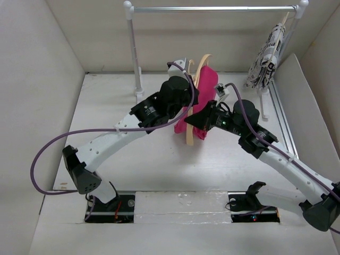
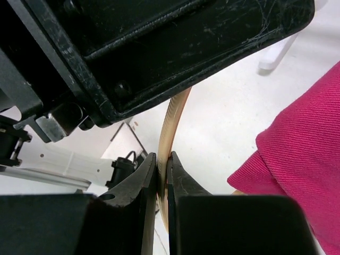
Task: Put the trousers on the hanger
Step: Place the hanger at the clothesline.
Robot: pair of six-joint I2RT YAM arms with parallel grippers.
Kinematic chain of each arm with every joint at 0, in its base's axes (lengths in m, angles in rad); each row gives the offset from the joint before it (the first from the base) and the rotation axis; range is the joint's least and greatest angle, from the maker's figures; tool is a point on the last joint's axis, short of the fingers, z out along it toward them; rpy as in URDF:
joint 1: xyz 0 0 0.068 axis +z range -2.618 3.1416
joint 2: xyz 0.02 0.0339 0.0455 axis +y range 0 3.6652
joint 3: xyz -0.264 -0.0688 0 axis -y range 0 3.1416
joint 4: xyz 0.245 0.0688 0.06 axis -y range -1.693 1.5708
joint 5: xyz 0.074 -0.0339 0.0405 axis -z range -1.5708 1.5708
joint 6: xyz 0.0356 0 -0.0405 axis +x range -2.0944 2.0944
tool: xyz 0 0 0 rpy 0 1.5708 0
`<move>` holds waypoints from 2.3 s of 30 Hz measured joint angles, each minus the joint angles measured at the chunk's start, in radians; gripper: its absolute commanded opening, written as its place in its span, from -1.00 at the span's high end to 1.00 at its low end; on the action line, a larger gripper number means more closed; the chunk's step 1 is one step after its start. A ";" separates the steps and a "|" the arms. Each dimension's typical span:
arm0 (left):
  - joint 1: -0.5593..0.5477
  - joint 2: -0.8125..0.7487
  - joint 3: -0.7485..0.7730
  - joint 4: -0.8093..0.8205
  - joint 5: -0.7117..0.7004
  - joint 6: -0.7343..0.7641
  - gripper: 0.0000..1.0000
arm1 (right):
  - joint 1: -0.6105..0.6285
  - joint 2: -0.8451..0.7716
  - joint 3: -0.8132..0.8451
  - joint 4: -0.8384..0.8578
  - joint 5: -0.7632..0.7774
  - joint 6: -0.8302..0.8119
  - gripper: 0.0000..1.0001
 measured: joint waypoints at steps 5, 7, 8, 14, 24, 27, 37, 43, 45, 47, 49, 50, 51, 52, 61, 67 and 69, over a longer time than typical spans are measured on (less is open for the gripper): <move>0.011 -0.001 0.047 0.038 0.052 0.003 -0.26 | -0.032 0.026 0.011 0.058 -0.042 0.030 1.00; 0.019 -0.008 0.069 0.051 0.070 0.005 -0.39 | -0.061 0.048 0.030 0.063 -0.074 0.043 1.00; 0.024 -0.011 0.076 0.053 0.077 0.005 -0.62 | -0.080 0.063 0.048 0.067 -0.095 0.053 1.00; 0.049 -0.068 0.164 0.068 0.115 0.018 -0.71 | -0.191 0.160 0.164 0.067 -0.186 0.069 1.00; 0.048 -0.473 -0.084 0.106 0.053 0.006 -0.69 | -0.475 0.264 0.359 0.098 -0.362 0.144 1.00; 0.050 -0.580 -0.225 0.088 0.024 -0.025 -0.69 | -0.558 0.328 0.452 0.118 -0.394 0.162 1.00; 0.050 -0.661 -0.589 -0.073 0.003 -0.151 -0.70 | -0.732 0.540 0.651 0.148 -0.445 0.212 1.00; 0.050 -0.705 -0.592 -0.085 -0.002 -0.172 -0.70 | -0.772 0.661 0.719 0.192 -0.472 0.261 1.00; 0.050 -0.711 -0.592 -0.082 -0.002 -0.177 -0.70 | -0.782 0.685 0.719 0.211 -0.477 0.283 1.00; 0.050 -0.709 -0.592 -0.080 -0.001 -0.181 -0.71 | -0.787 0.700 0.710 0.228 -0.478 0.295 1.00; 0.050 -0.706 -0.598 -0.079 0.000 -0.184 -0.71 | -0.789 0.700 0.687 0.247 -0.481 0.304 1.00; 0.050 -0.706 -0.604 -0.078 0.001 -0.186 -0.72 | -0.789 0.698 0.674 0.259 -0.482 0.305 1.00; 0.050 -0.706 -0.608 -0.079 0.003 -0.188 -0.72 | -0.789 0.695 0.659 0.269 -0.483 0.304 0.91; 0.050 -0.703 -0.611 -0.079 0.003 -0.188 -0.74 | -0.788 0.690 0.645 0.276 -0.483 0.300 0.50; 0.050 -0.619 -0.593 -0.064 0.000 -0.174 -0.98 | -0.808 0.559 0.668 0.114 -0.450 0.068 -0.70; 0.050 -0.558 -0.483 -0.074 -0.022 -0.117 -0.98 | -0.856 0.434 0.715 -0.110 -0.377 -0.128 -1.00; 0.050 -0.532 -0.417 -0.071 -0.024 -0.095 -0.98 | -0.877 0.371 0.696 -0.140 -0.367 -0.169 -1.00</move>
